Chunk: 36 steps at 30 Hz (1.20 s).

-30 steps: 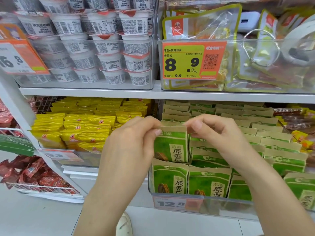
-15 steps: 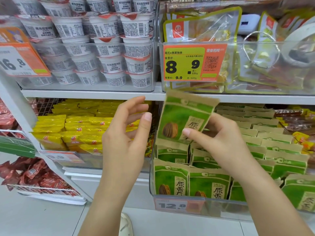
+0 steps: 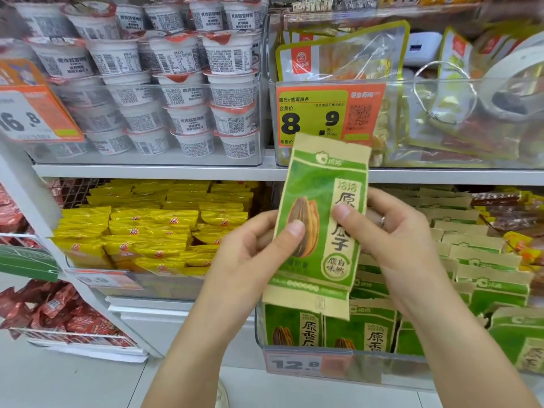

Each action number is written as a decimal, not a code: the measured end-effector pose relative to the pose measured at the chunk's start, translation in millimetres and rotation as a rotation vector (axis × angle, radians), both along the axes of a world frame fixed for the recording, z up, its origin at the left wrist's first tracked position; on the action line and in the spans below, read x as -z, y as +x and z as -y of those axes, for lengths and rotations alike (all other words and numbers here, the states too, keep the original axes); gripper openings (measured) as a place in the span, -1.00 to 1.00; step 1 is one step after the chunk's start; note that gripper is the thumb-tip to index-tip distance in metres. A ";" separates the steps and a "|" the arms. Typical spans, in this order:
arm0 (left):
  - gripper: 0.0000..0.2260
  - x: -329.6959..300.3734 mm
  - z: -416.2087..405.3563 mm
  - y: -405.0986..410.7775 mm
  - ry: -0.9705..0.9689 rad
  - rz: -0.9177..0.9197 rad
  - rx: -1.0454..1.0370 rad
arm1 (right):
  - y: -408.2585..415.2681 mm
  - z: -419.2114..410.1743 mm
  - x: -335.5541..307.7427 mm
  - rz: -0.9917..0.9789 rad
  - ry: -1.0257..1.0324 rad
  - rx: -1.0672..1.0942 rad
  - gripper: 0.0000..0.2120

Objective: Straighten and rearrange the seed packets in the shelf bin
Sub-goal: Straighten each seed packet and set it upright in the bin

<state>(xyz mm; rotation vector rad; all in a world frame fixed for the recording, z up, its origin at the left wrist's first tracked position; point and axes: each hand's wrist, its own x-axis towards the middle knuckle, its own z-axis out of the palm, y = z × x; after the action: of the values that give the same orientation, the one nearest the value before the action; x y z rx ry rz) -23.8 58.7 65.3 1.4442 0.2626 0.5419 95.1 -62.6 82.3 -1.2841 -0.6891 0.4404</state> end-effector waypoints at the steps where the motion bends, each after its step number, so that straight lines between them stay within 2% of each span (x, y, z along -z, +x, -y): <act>1: -0.78 0.6 0.2 0.5 -0.025 -0.003 0.003 | -1.0 -0.4 0.7 -0.008 -0.005 -0.015 -0.75; 8: -0.73 4.5 -0.3 2.7 -0.080 0.037 -0.102 | 1.3 -2.1 4.1 -0.050 -0.048 -0.079 -0.62; 15: -0.69 -1.8 0.8 0.6 -0.089 0.081 -0.114 | -0.6 -2.5 4.6 -0.042 -0.030 -0.120 -0.64; 26: -0.67 -4.6 0.0 -0.9 -0.062 0.088 -0.138 | -6.5 -5.5 5.5 0.047 0.024 -0.055 -0.73; 28: -0.63 -3.5 1.9 1.3 0.043 0.097 -0.251 | -10.7 -4.8 7.1 0.178 0.017 0.043 -0.76; 30: -0.62 -0.4 4.9 3.6 0.231 0.108 -0.445 | -15.1 -4.9 10.9 0.320 -0.022 0.151 -0.77; 32: -0.68 0.8 9.5 3.9 0.395 0.116 -0.560 | -19.6 -7.0 13.2 0.368 -0.020 0.212 -0.77; 34: -0.73 -1.7 14.2 2.9 0.436 0.098 -0.526 | -22.9 -9.1 14.2 0.359 0.024 0.211 -0.78; 36: -0.69 -5.5 16.7 2.0 0.367 0.096 -0.391 | -23.7 -9.8 15.0 0.369 0.077 0.179 -0.84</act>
<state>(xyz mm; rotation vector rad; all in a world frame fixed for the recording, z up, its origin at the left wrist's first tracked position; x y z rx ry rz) -21.8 42.1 70.8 1.7257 0.3874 1.0158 71.4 -52.8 67.2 -1.3543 -0.8808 0.0278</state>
